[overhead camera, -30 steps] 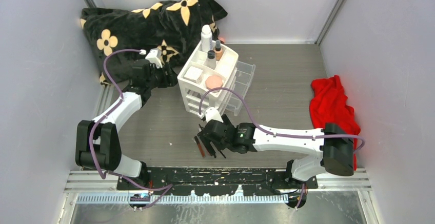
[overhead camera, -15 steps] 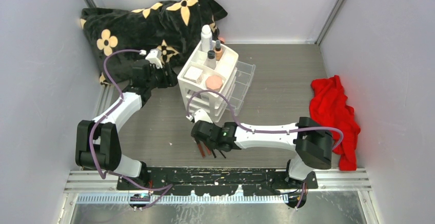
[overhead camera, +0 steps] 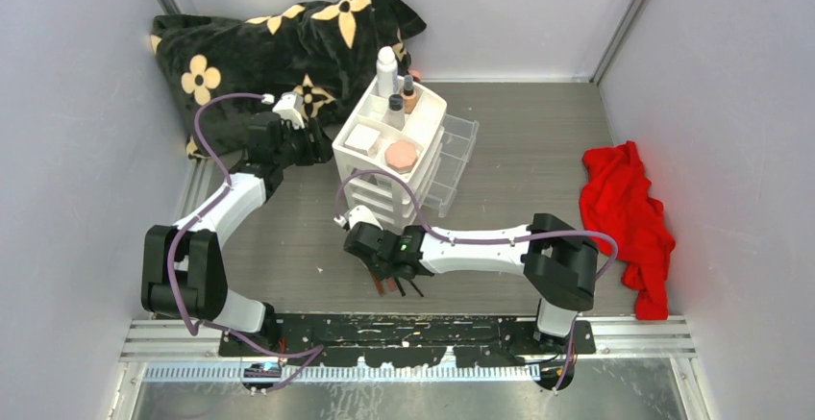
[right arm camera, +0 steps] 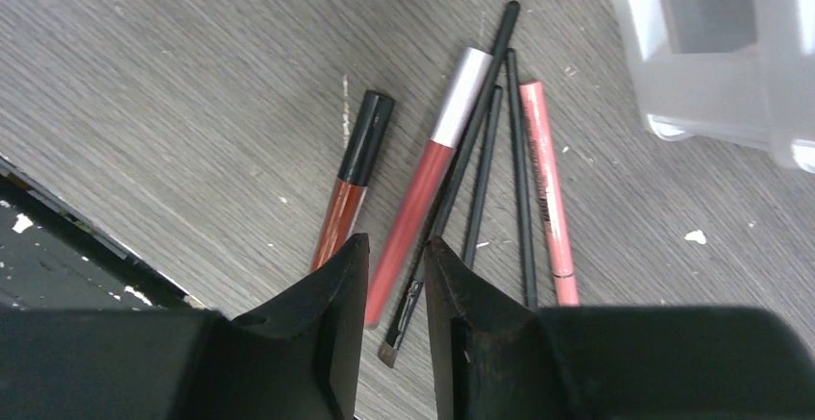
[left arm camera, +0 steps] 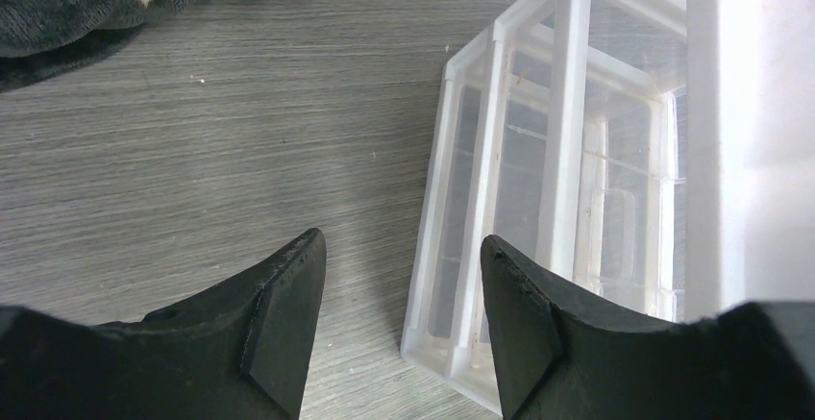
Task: Organize the makeup
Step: Pick up the lipstick at the center of the board.
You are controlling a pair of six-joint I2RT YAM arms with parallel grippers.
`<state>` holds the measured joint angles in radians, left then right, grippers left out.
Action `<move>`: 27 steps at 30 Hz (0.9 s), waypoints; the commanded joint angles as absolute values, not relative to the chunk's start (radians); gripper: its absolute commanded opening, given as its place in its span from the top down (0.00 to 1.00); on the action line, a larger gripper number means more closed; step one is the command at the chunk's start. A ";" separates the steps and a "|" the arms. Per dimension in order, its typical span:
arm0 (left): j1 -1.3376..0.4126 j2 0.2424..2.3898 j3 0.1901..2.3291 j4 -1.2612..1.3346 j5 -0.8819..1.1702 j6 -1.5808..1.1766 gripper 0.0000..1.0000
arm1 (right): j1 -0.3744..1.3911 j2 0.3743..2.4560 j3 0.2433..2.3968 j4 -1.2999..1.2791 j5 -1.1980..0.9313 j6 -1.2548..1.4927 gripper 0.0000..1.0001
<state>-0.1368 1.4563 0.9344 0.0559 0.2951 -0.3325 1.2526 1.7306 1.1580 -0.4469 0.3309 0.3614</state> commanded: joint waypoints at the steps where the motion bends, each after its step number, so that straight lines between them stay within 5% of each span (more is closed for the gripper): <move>1: -0.140 1.446 0.938 0.109 0.304 -0.325 0.39 | 1.252 1.739 1.217 -0.385 0.261 0.357 0.68; 25: -0.140 1.437 0.917 0.121 0.297 -0.324 0.39 | 1.251 1.865 1.221 -0.353 0.180 0.378 0.65; 27: -0.139 1.439 0.916 0.121 0.297 -0.324 0.39 | 1.250 1.865 1.210 -0.354 0.185 0.380 0.71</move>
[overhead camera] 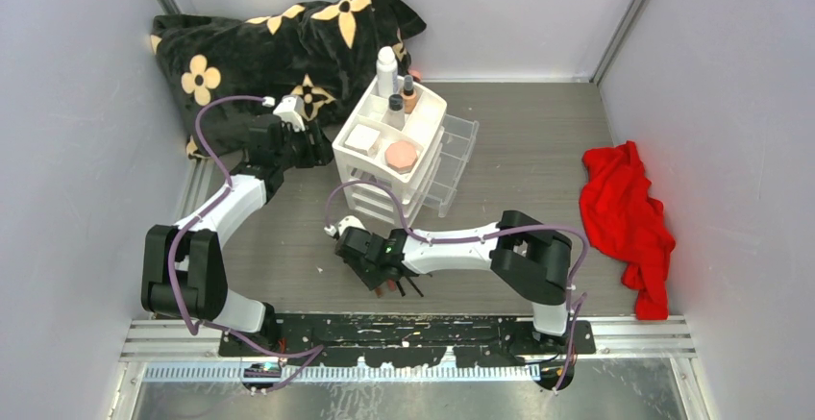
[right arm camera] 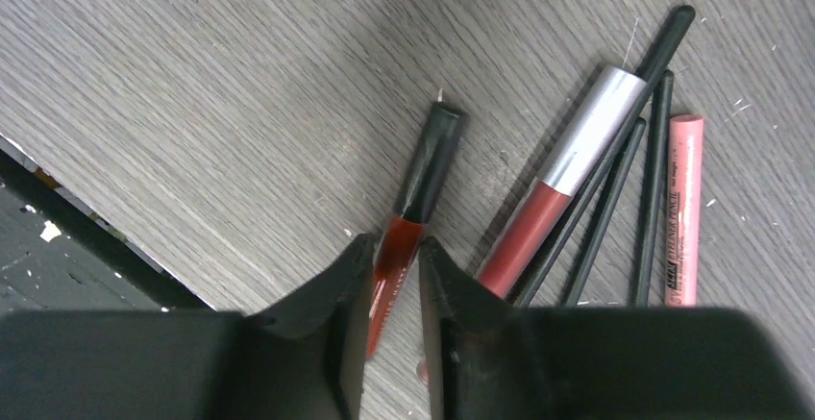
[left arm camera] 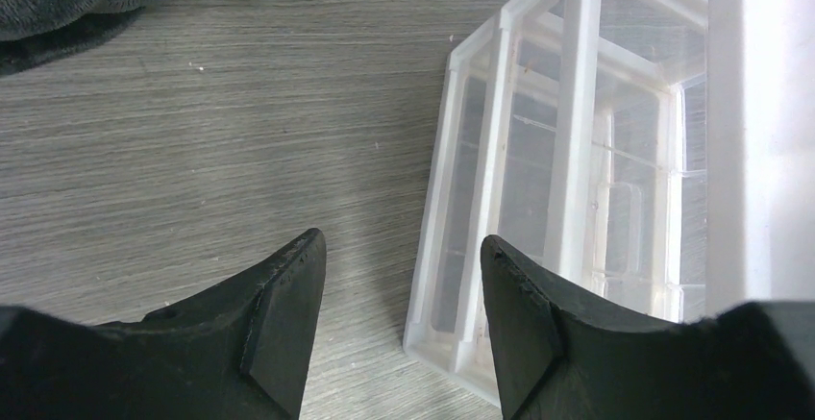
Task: Organize the makeup
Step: Pick up the lipstick at the center of the board, then place the lipstick in the drawer.
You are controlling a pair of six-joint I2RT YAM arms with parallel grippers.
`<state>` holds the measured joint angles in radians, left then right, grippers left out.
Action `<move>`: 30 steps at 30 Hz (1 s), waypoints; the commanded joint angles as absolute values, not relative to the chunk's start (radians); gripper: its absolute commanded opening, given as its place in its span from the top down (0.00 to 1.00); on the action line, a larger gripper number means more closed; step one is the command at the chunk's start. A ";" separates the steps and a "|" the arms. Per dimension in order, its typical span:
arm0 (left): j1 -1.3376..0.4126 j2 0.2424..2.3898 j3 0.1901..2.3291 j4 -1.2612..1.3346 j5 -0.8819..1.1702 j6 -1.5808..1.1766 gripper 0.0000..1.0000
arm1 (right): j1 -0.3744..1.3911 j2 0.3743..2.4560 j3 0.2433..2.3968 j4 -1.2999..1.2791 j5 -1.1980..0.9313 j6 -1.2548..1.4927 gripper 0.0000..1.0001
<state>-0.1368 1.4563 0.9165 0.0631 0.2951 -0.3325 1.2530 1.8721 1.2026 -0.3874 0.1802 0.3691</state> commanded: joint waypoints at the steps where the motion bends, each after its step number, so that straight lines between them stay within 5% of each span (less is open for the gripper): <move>1: -0.140 1.439 0.917 0.121 0.297 -0.324 0.39 | 1.251 1.863 1.208 -0.358 0.189 0.382 0.78; 5: -0.141 1.432 0.917 0.120 0.296 -0.325 0.39 | 1.251 1.849 1.206 -0.373 0.202 0.380 0.99; 13: -0.140 1.428 0.916 0.114 0.288 -0.322 0.39 | 1.256 1.613 1.253 -0.465 0.205 0.338 0.99; 22: -0.139 1.439 0.917 0.125 0.302 -0.334 0.39 | 1.239 1.219 1.264 -0.492 0.518 0.310 0.99; 30: -0.139 1.438 0.923 0.122 0.316 -0.341 0.39 | 0.956 1.114 1.152 -0.260 0.570 0.289 0.99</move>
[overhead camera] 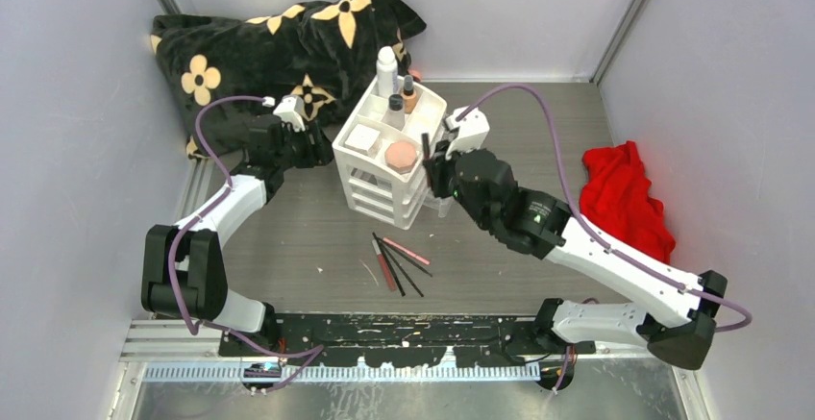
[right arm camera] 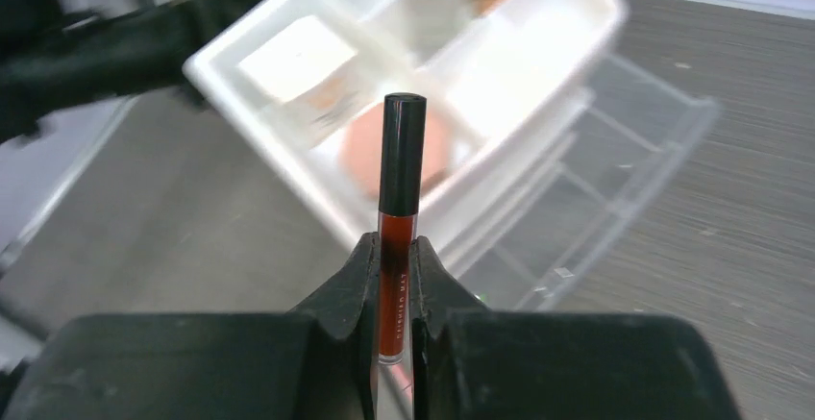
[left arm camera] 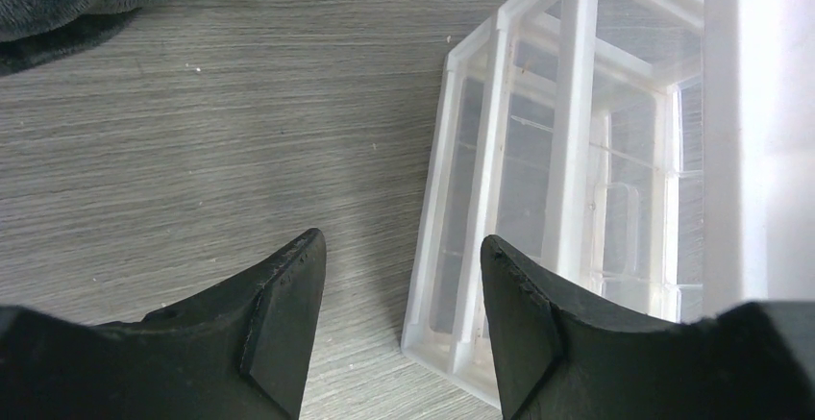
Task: Organize the makeup
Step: Place the lipstick in the drawer, then pick up the lipstick at the center of the board.
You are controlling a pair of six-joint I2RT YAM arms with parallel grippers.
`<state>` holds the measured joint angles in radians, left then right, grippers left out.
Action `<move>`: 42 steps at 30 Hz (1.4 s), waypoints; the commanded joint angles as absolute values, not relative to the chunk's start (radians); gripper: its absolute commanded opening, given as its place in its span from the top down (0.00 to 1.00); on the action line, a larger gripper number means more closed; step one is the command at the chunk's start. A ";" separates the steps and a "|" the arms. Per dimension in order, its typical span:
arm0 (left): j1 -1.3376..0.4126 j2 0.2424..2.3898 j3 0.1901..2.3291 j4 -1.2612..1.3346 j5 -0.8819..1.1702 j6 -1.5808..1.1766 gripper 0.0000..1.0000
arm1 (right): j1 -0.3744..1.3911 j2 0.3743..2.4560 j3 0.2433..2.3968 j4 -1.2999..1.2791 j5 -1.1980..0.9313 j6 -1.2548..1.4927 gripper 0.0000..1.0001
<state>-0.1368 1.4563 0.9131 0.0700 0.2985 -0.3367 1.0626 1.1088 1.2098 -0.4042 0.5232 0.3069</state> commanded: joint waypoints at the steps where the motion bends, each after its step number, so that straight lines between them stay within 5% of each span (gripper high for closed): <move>1: -0.140 1.435 0.924 0.120 0.316 -0.339 0.39 | 0.934 1.116 1.140 -0.220 0.574 0.287 0.99; 14: -0.140 1.441 0.921 0.125 0.318 -0.339 0.39 | 0.782 1.227 1.069 -0.020 0.624 0.302 0.98; 21: -0.140 1.438 0.920 0.123 0.320 -0.338 0.39 | 0.766 1.231 1.022 -0.010 0.605 0.304 0.53; 24: -0.140 1.435 0.921 0.122 0.319 -0.338 0.39 | 0.766 1.224 1.025 -0.026 0.583 0.295 0.45; 32: -0.139 1.434 0.921 0.118 0.318 -0.337 0.39 | 0.798 1.160 1.059 -0.163 0.453 0.276 0.54; 38: -0.140 1.445 0.917 0.124 0.313 -0.336 0.39 | 1.168 1.173 1.068 -0.308 0.632 0.238 0.58; 42: -0.140 1.464 0.926 0.127 0.314 -0.337 0.39 | 1.261 1.278 1.076 -0.364 0.481 0.277 0.57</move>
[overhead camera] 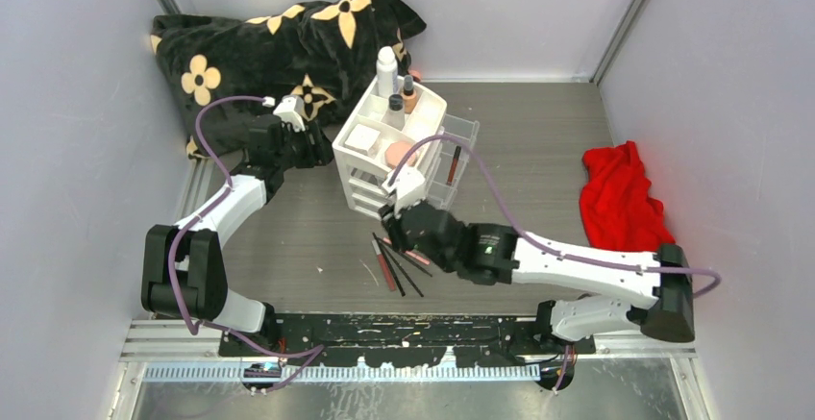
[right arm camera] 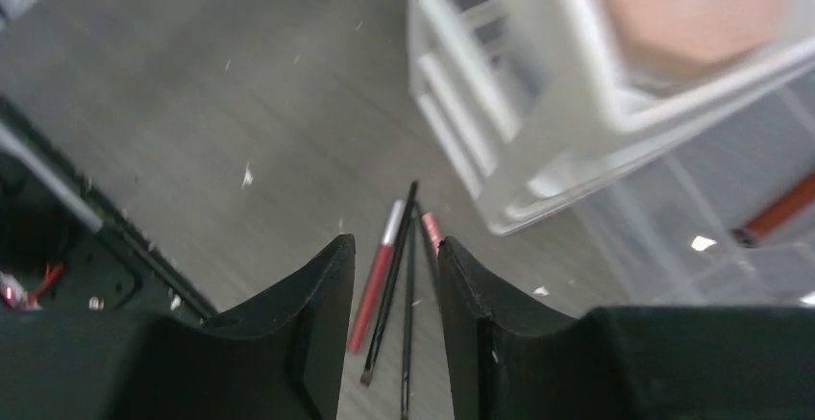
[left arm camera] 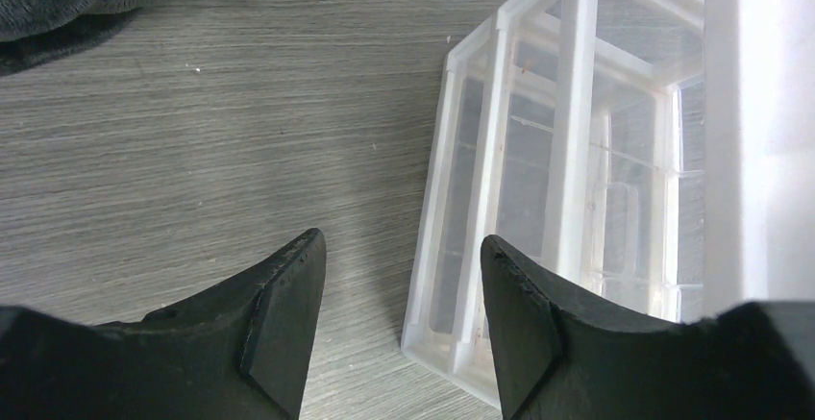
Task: Organize the makeup
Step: Pick up the lipstick at the center of the board.
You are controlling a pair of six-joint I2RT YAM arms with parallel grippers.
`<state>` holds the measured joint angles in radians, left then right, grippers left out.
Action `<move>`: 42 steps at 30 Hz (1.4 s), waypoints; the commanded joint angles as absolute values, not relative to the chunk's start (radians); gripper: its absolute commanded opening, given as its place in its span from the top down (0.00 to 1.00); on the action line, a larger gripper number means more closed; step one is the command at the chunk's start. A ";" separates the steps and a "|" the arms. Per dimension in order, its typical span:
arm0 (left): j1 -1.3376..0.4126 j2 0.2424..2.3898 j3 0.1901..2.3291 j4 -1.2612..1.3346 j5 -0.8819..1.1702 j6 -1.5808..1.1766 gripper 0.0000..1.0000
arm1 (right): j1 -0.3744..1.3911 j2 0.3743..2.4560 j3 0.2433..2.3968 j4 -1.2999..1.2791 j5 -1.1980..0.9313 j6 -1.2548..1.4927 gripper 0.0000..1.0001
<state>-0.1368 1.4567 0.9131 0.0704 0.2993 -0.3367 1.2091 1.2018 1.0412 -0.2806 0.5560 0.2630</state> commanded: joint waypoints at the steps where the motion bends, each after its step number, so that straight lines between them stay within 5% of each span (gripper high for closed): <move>1: -0.139 1.466 0.925 0.127 0.316 -0.339 0.39 | 1.264 1.306 1.063 -0.359 0.453 0.283 0.57; 16: -0.140 1.467 0.920 0.127 0.301 -0.336 0.39 | 1.266 1.625 1.021 -0.230 0.276 0.349 0.57; 42: -0.139 1.460 0.907 0.124 0.278 -0.327 0.36 | 1.239 1.759 1.021 -0.188 0.287 0.377 0.58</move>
<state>-0.1368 1.4696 0.9081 0.0746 0.2867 -0.3355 1.2449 1.7447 0.9897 -0.2283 0.2859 0.3656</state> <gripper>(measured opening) 0.639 0.424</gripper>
